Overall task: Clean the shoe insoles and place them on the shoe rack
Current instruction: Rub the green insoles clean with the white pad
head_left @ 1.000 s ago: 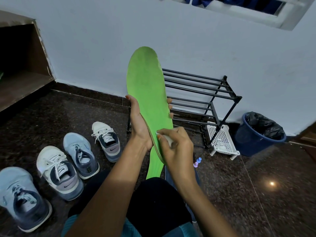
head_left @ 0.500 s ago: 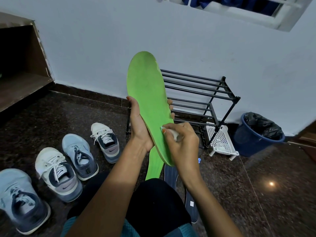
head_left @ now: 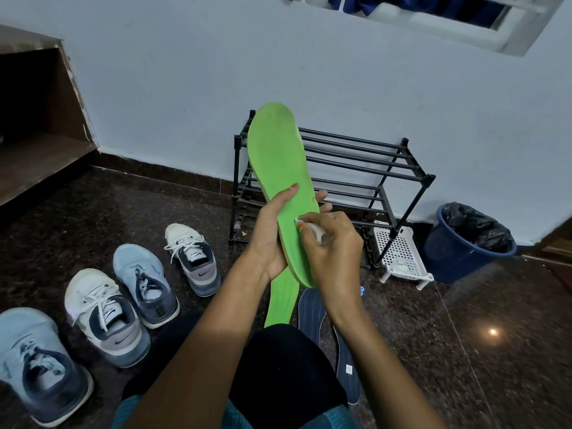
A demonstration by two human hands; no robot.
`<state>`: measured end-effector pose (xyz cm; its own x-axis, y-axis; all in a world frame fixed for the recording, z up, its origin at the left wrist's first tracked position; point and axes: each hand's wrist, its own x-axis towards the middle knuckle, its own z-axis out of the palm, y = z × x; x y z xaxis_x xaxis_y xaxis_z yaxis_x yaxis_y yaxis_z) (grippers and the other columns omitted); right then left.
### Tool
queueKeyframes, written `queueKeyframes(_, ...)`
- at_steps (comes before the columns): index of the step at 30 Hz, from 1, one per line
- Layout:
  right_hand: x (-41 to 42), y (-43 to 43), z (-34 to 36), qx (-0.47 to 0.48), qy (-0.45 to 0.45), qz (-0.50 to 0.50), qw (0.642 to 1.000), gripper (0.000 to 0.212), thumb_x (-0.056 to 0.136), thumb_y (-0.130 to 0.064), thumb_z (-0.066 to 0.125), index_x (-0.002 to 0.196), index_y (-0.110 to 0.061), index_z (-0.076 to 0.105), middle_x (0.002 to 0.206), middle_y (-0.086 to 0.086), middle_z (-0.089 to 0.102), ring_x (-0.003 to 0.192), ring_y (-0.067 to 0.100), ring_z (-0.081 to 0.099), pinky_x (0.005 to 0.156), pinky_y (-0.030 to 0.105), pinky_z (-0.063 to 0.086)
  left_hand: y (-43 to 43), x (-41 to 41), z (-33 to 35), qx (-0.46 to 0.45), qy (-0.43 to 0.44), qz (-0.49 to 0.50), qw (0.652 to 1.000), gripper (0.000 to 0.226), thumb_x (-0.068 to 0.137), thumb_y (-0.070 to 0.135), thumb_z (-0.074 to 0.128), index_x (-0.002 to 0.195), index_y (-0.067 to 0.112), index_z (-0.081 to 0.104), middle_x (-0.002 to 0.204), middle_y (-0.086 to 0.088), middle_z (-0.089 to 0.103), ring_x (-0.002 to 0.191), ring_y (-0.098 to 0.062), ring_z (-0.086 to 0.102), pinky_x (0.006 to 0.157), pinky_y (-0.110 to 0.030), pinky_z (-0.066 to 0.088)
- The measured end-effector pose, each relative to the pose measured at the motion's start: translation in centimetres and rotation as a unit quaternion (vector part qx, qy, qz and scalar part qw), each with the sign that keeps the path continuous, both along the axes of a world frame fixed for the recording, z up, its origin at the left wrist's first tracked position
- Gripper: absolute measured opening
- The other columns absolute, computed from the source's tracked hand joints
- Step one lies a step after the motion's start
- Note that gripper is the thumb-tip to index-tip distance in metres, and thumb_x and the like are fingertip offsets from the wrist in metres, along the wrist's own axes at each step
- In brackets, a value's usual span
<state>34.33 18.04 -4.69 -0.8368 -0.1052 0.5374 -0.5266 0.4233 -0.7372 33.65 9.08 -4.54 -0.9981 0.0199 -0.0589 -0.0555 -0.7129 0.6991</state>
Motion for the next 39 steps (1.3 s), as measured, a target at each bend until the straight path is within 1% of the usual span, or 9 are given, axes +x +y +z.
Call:
queueKeyframes(3,0.2,-0.2,-0.3,0.034,0.027,-0.007,0.999,0.014,0.081,0.001,0.064,0.094,-0.001,0.070,0.083,0.000,0.050,0.074,-0.005,0.046,0.073,0.003,0.036,0.0,-0.1,-0.4,0.053,0.016,0.020,0.998,0.063,0.094,0.051,0.033,0.076,0.011,0.078,0.085,-0.008,0.070,0.072,-0.017,0.066,0.069,-0.029,0.056)
queueKeyframes(6,0.5,-0.5,-0.5,0.054,0.038,-0.003,0.998,0.013,0.080,0.000,0.064,0.091,-0.002,0.071,0.083,-0.002,0.049,0.084,0.011,0.053,0.083,0.029,0.044,0.2,0.0,-0.4,0.070,0.048,0.028,0.996,0.080,0.092,0.066,0.021,0.077,0.012,0.077,0.081,-0.008,0.068,0.068,-0.017,0.063,0.066,-0.029,0.054)
queueKeyframes(9,1.3,-0.4,-0.5,0.044,0.024,0.052,0.997,0.013,0.079,0.004,0.064,0.089,-0.001,0.071,0.083,0.002,0.052,0.086,0.011,0.054,0.081,0.003,0.034,0.3,0.1,-0.1,0.104,0.079,0.031,0.991,0.086,0.090,0.069,0.017,0.077,0.009,0.076,0.080,-0.010,0.066,0.066,-0.019,0.059,0.062,-0.028,0.053)
queueKeyframes(11,1.7,-0.3,-0.4,0.052,0.028,0.068,0.996,0.013,0.079,0.002,0.063,0.088,-0.001,0.071,0.083,0.004,0.054,0.082,0.005,0.050,0.077,-0.002,0.030,0.3,0.1,0.0,0.117,0.092,0.031,0.988,0.085,0.089,0.070,0.017,0.085,0.005,0.073,0.084,-0.011,0.065,0.066,-0.020,0.057,0.061,-0.028,0.052)
queueKeyframes(19,0.4,0.0,-0.3,0.075,0.061,-0.004,0.995,0.014,0.080,0.006,0.061,0.090,0.002,0.069,0.084,0.004,0.049,0.093,0.024,0.055,0.077,0.002,0.033,0.5,-0.1,-0.4,0.054,0.094,0.049,0.993,0.083,0.089,0.070,0.011,0.104,0.006,0.061,0.089,-0.011,0.068,0.073,-0.022,0.062,0.068,-0.032,0.053)
queueKeyframes(25,2.4,0.1,-0.8,0.022,0.004,0.095,0.995,0.013,0.081,0.000,0.062,0.091,-0.001,0.070,0.080,-0.006,0.050,0.079,-0.007,0.049,0.068,0.001,0.034,0.2,0.0,-0.2,0.078,0.099,0.046,0.991,0.088,0.091,0.069,0.013,0.089,0.004,0.072,0.084,-0.013,0.066,0.068,-0.021,0.058,0.061,-0.029,0.052)
queueKeyframes(32,1.5,0.1,-0.5,0.052,0.048,0.021,0.997,0.012,0.081,0.001,0.062,0.090,0.000,0.070,0.082,0.003,0.050,0.076,0.010,0.050,0.069,0.004,0.034,0.3,-0.1,-0.3,0.058,0.091,0.050,0.993,0.084,0.092,0.068,0.010,0.104,0.003,0.062,0.088,-0.012,0.067,0.070,-0.021,0.060,0.064,-0.031,0.054)
queueKeyframes(36,0.2,0.1,-0.7,0.059,0.062,-0.033,0.996,0.013,0.082,0.005,0.062,0.092,0.002,0.069,0.084,0.002,0.047,0.082,0.022,0.055,0.073,0.016,0.039,0.4,0.0,-0.5,0.038,0.084,0.056,0.994,0.085,0.091,0.069,0.008,0.101,0.006,0.065,0.086,-0.011,0.068,0.071,-0.021,0.063,0.070,-0.033,0.055)
queueKeyframes(39,1.0,-0.2,-0.9,0.042,0.043,-0.004,0.998,0.014,0.083,0.003,0.061,0.094,0.001,0.069,0.080,-0.002,0.046,0.079,0.003,0.050,0.072,0.007,0.037,0.3,0.1,-0.4,0.048,0.083,0.048,0.994,0.091,0.089,0.071,0.011,0.090,0.004,0.072,0.083,-0.012,0.066,0.071,-0.021,0.062,0.073,-0.034,0.053)
